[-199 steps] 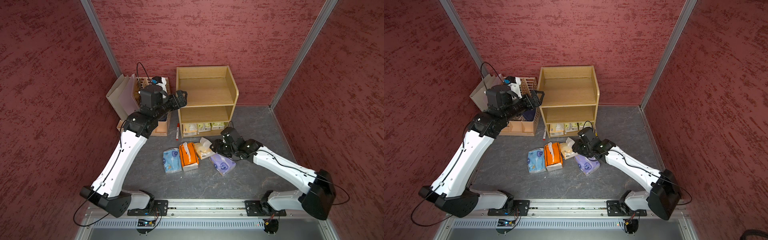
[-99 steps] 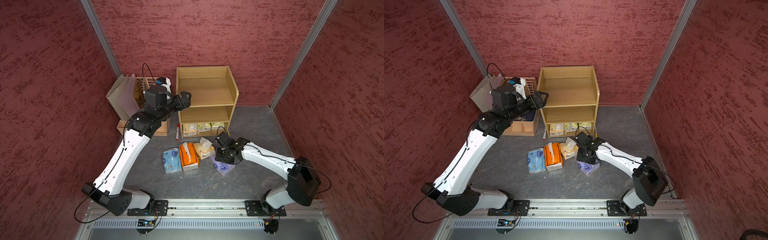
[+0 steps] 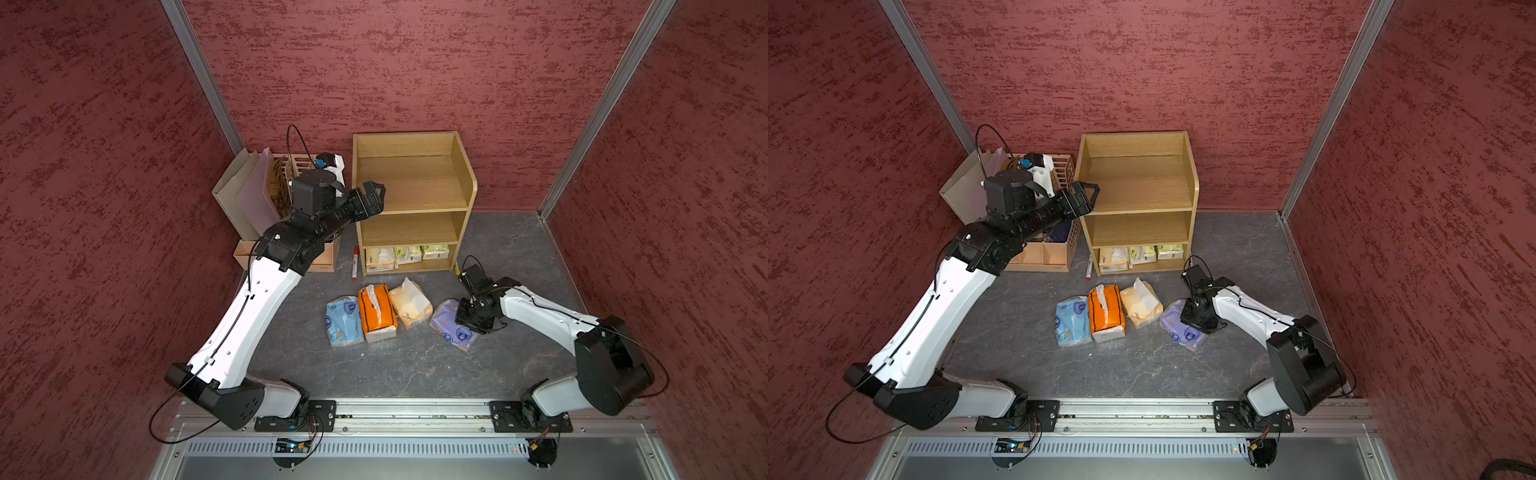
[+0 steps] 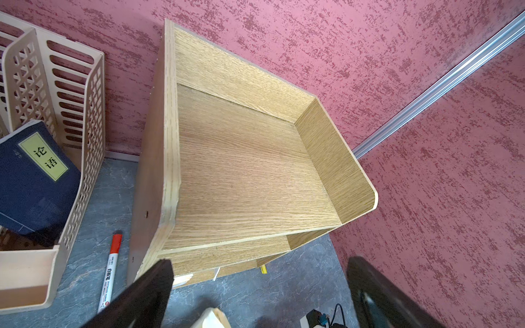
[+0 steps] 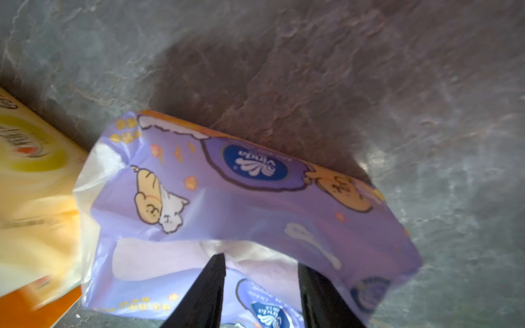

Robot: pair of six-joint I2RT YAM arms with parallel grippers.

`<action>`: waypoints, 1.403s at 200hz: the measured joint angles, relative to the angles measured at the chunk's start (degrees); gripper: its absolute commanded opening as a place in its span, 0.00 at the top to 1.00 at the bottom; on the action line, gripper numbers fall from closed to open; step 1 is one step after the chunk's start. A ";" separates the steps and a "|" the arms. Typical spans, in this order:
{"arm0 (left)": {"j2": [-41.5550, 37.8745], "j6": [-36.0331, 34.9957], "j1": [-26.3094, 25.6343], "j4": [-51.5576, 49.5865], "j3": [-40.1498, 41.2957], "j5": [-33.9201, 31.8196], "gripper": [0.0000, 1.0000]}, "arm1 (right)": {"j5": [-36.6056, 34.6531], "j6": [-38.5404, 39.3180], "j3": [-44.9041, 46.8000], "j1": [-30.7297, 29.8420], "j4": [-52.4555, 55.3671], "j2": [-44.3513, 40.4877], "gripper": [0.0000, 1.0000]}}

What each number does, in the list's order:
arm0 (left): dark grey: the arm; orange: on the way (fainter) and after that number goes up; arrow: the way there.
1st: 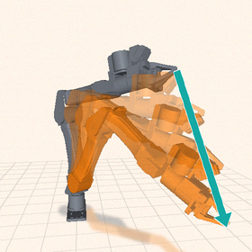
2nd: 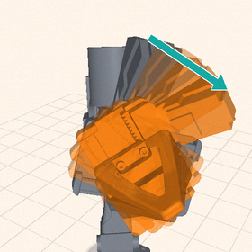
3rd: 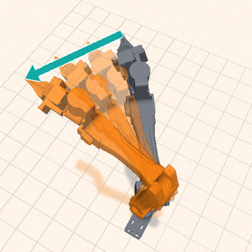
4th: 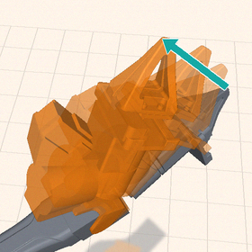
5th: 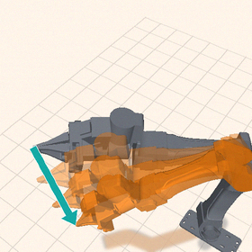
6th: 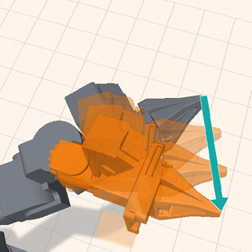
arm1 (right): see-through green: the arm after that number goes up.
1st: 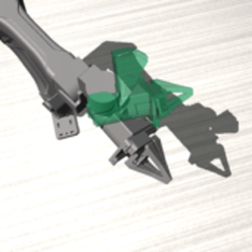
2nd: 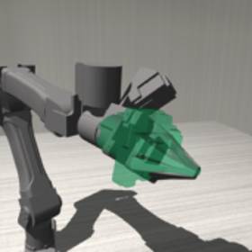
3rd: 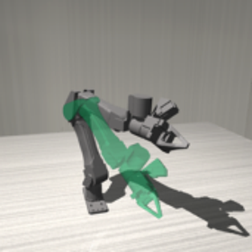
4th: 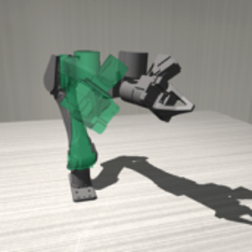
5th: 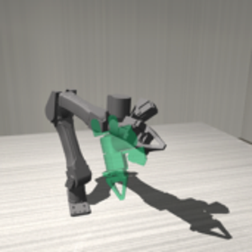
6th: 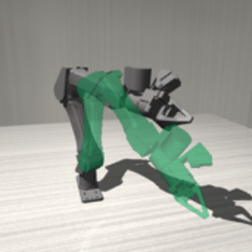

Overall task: Remove the tissue boxes from the shelf
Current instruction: Adjust the box of tissues at the center of the board.

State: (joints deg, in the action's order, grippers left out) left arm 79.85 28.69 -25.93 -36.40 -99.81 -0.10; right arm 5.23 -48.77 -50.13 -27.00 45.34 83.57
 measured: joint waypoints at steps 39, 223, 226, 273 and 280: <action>1.11 -0.02 -0.70 -0.04 -1.16 0.07 0.00 | -0.35 0.79 1.70 3.56 1.57 -4.00 0.58; -1.11 -2.21 -0.70 -0.48 0.52 -1.42 0.00 | 6.73 4.52 -7.26 -1.97 -2.58 -9.66 0.60; -1.22 -2.21 -0.70 -0.52 0.61 -1.57 0.00 | 6.91 4.26 -6.86 -2.73 -2.97 -9.35 0.59; -3.34 -2.60 -0.70 -0.83 2.51 -3.72 0.00 | 8.92 -1.03 -1.40 -9.70 -6.84 -4.26 0.58; -3.52 -2.58 -0.70 -0.94 2.71 -3.87 0.00 | 8.98 -1.42 -1.01 -9.99 -7.04 -3.13 0.58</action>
State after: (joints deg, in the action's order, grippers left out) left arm 76.34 26.11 -26.63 -37.34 -97.10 -3.97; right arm 14.22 -50.19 -51.13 -36.99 38.30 80.44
